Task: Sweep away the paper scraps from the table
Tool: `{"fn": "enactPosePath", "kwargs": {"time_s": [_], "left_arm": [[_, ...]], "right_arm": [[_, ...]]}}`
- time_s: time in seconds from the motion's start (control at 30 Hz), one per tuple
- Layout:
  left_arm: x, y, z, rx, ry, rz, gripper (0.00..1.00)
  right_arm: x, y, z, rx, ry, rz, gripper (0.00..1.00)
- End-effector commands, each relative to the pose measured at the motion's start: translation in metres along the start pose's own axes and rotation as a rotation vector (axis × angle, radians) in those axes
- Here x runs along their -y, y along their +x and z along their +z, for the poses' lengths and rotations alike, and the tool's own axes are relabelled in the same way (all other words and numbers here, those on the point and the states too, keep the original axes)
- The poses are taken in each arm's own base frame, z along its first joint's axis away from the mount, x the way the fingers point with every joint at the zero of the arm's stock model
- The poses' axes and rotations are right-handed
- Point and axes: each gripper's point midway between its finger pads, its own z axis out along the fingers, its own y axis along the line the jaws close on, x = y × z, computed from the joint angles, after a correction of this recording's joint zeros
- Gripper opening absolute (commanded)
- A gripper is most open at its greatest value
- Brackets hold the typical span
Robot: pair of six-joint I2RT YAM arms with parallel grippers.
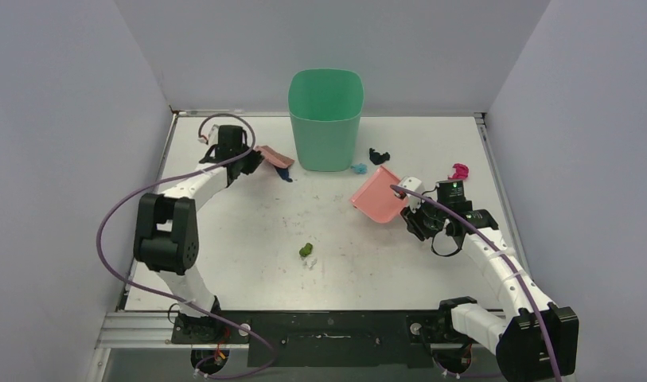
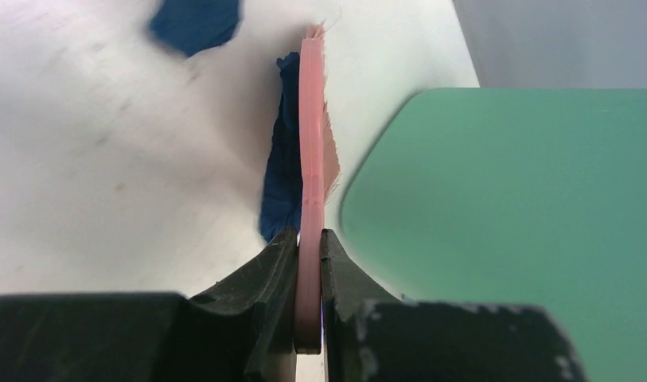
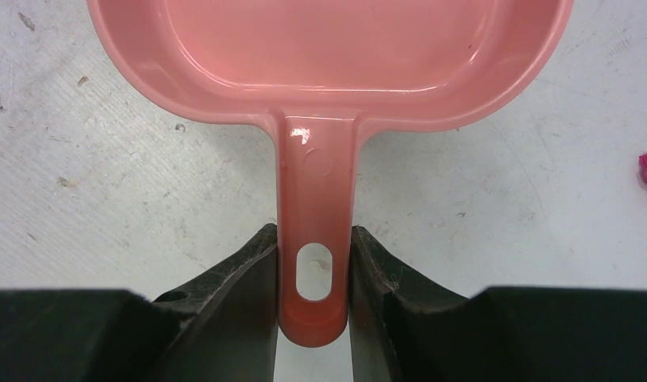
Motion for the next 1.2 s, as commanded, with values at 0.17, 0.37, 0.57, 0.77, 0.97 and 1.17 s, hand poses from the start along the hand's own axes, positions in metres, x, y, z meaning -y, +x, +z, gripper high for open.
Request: {"fn": "enactPosePath", "kwargs": {"time_s": [0.17,0.37,0.57,0.77,0.97,1.17], "left_arm": [[-0.042,-0.002,-0.1,0.086,0.063,-0.067,0.0],[-0.059,0.01,-0.174,0.083,0.108,0.037,0.0],[-0.022,-0.051,-0.239,0.297,0.112,0.28,0.0],[0.003,-0.102,-0.23,0.46,0.015,0.373,0.0],[0.016,-0.134,-0.185,0.568,-0.032,0.342,0.0],[0.018,-0.135,-0.121,0.498,0.04,0.129,0.0]], "right_arm": [[-0.004,-0.013,-0.007,0.072,-0.022,-0.05,0.2],[-0.006,-0.017,-0.012,0.094,-0.026,-0.059,0.2],[-0.007,-0.019,-0.014,0.106,-0.028,-0.063,0.2],[-0.006,-0.019,-0.013,0.102,-0.024,-0.06,0.2],[-0.003,-0.017,-0.012,0.093,-0.012,-0.047,0.2],[0.0,-0.013,-0.008,0.072,-0.002,-0.033,0.2]]}}
